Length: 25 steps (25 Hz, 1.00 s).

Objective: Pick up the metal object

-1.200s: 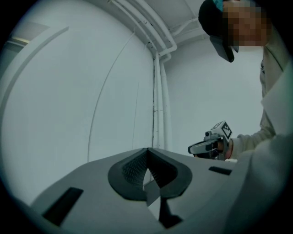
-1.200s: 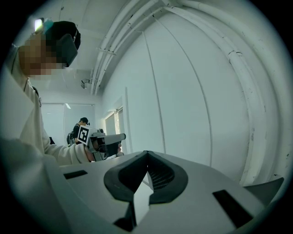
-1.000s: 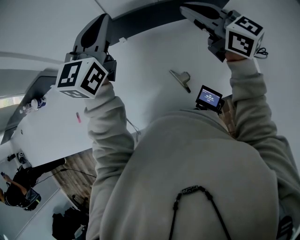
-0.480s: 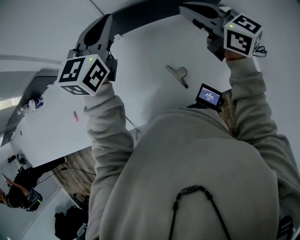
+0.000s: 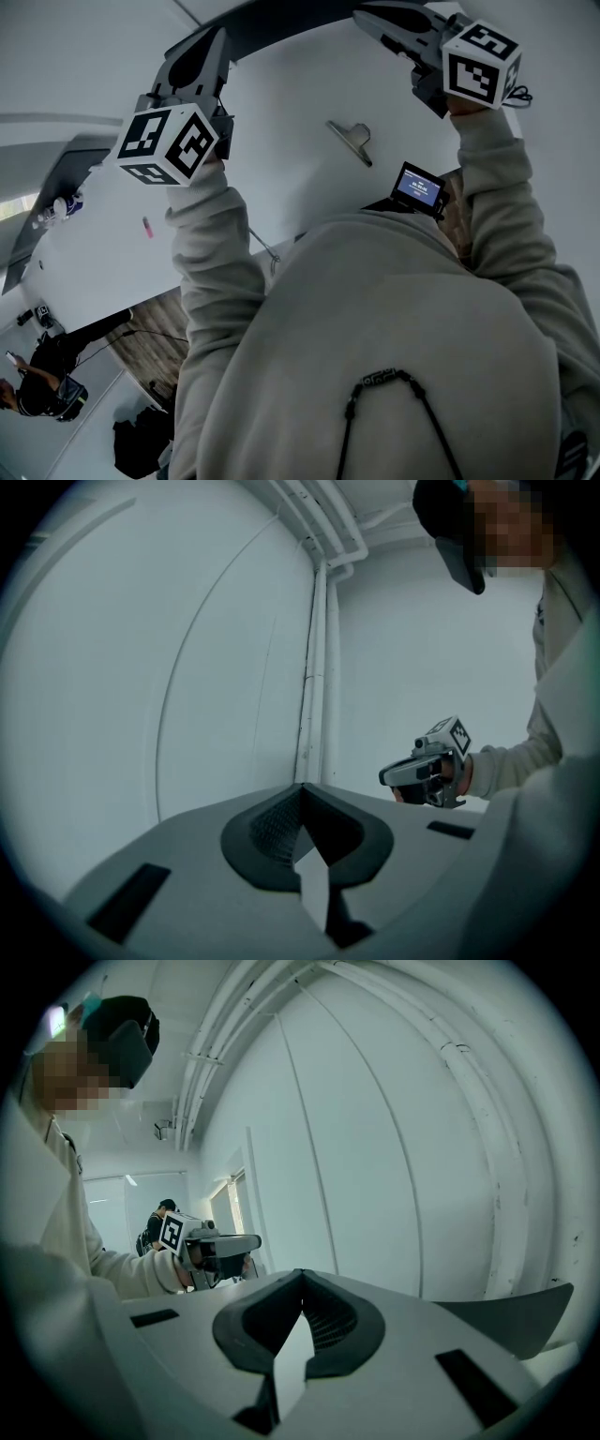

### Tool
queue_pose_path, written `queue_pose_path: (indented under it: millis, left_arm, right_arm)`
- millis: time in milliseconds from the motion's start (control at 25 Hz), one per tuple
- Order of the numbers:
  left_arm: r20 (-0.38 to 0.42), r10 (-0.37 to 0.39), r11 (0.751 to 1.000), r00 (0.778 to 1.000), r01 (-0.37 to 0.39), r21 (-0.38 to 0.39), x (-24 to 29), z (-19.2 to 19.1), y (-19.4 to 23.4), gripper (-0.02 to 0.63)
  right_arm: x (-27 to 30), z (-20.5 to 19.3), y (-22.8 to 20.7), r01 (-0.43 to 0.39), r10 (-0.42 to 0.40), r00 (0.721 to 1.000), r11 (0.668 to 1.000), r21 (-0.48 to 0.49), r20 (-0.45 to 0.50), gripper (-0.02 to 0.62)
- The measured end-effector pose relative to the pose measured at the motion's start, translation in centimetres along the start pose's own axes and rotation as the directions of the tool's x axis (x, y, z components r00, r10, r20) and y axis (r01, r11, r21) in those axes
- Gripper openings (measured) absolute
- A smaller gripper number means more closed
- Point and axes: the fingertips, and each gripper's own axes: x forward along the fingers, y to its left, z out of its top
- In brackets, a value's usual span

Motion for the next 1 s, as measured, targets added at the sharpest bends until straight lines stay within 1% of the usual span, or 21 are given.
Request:
queue_pose_path:
  millis: [120, 360, 600, 760, 1000]
  left_arm:
    - [-0.011, 0.001, 1.000, 1.000, -0.001, -0.008, 0.3, -0.7, 0.2, 0.003]
    - [-0.027, -0.012, 0.999, 1.000, 0.011, -0.032, 1.1, -2.7, -0.1, 0.003]
    - [-0.059, -0.019, 0.997, 0.998, 0.014, -0.075, 1.7, -5.6, -0.3, 0.003]
    - [-0.077, -0.028, 0.995, 0.997, 0.020, -0.099, 2.3, -7.6, -0.7, 0.003]
    - [-0.106, -0.041, 0.986, 0.994, 0.023, -0.163, 3.4, -10.7, -0.5, 0.003]
  right_arm:
    - [0.2, -0.8, -0.4, 0.000, 0.000, 1.000, 1.000, 0.009, -0.011, 0.020]
    - [-0.2, -2.7, -1.6, 0.029, -0.029, 0.999, 0.999, 0.037, -0.022, 0.020]
    - [-0.2, -4.8, -2.2, 0.038, -0.036, 0.999, 0.997, 0.069, -0.040, 0.020]
    - [-0.1, -7.0, -3.0, 0.045, -0.039, 0.997, 0.994, 0.095, -0.060, 0.020]
    - [0.0, -9.5, -4.1, 0.055, -0.043, 0.995, 0.990, 0.133, -0.095, 0.020]
